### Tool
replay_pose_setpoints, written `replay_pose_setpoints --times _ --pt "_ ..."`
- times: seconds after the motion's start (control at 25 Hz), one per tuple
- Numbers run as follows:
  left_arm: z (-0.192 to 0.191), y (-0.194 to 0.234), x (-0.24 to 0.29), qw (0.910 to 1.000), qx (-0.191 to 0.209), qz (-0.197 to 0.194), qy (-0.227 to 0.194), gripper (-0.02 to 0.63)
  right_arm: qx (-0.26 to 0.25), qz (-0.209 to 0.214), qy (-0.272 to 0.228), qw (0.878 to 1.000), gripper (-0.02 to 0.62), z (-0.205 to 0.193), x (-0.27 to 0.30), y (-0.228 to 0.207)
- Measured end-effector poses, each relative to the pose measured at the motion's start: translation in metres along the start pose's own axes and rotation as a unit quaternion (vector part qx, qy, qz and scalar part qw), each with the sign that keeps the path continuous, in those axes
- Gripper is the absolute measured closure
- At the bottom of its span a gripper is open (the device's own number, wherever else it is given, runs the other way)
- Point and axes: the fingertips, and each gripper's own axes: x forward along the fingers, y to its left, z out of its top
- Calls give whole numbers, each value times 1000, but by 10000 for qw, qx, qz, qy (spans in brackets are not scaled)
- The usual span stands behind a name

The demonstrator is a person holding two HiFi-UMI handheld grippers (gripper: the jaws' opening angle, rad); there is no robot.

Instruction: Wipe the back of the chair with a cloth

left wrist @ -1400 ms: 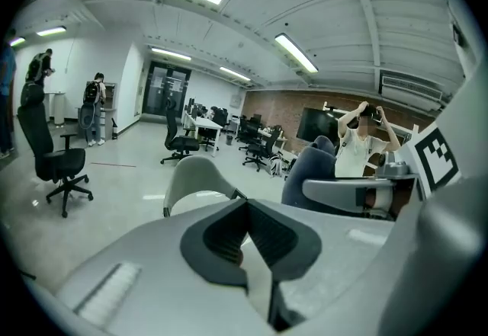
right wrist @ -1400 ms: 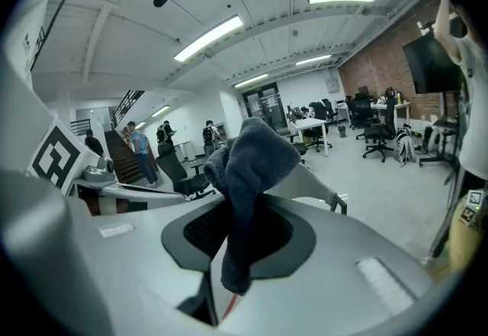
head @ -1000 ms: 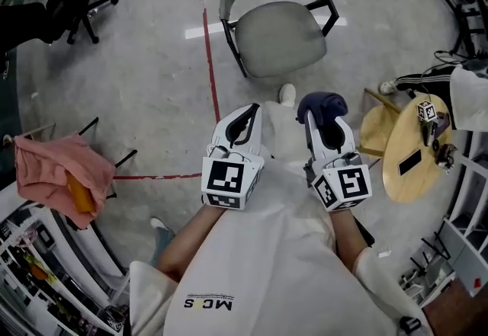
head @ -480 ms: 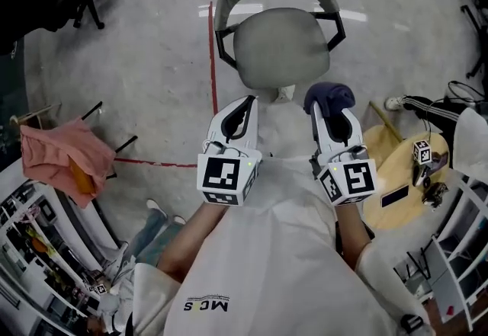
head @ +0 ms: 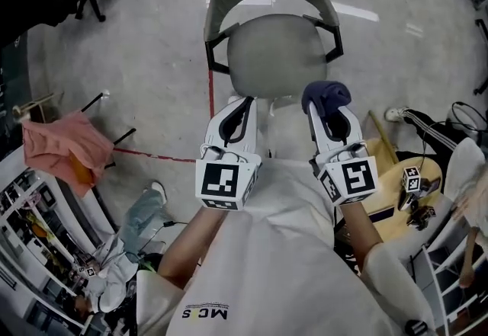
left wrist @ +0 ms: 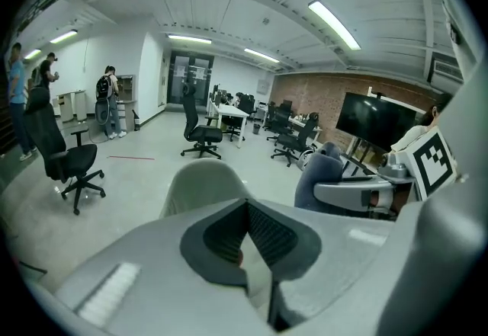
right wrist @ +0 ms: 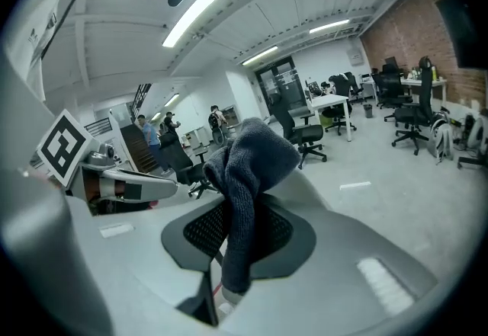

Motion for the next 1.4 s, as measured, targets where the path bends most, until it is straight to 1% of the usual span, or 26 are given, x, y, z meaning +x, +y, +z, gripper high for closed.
replay_pose_setpoints --times 0.28,0.44,0.68,0.8,0.92,1.0,1.12,1.24,1.4 --pt "0 11 37 9999 -107 -7 35 604 -178 -75 127 9997 512 3 39 -24" --pt "-3 22 51 9997 -243 20 5 604 -352 69 167 9992 512 1 58 -24" --pt "-10 55 73 9990 -371 257 -73 604 -834 623 202 9944 512 -5 101 -6" --pt "-23 77 82 9981 -472 397 -18 604 -934 836 237 9918 512 -13 127 5" --pt "-33 89 88 9973 -580 446 19 604 -864 918 92 9920 512 -10 145 13" --pt "-39 96 93 9970 -613 462 -6 604 -981 999 157 9900 512 -17 156 14" --pt "-47 120 100 9966 -655 495 21 604 -1110 1105 279 9873 512 -27 182 18" --pt "-50 145 105 9956 -763 535 -16 604 -1083 1170 191 9870 512 -22 211 30" --pt "-52 168 110 9943 -850 628 -114 604 -1286 1362 75 9823 512 -19 239 47"
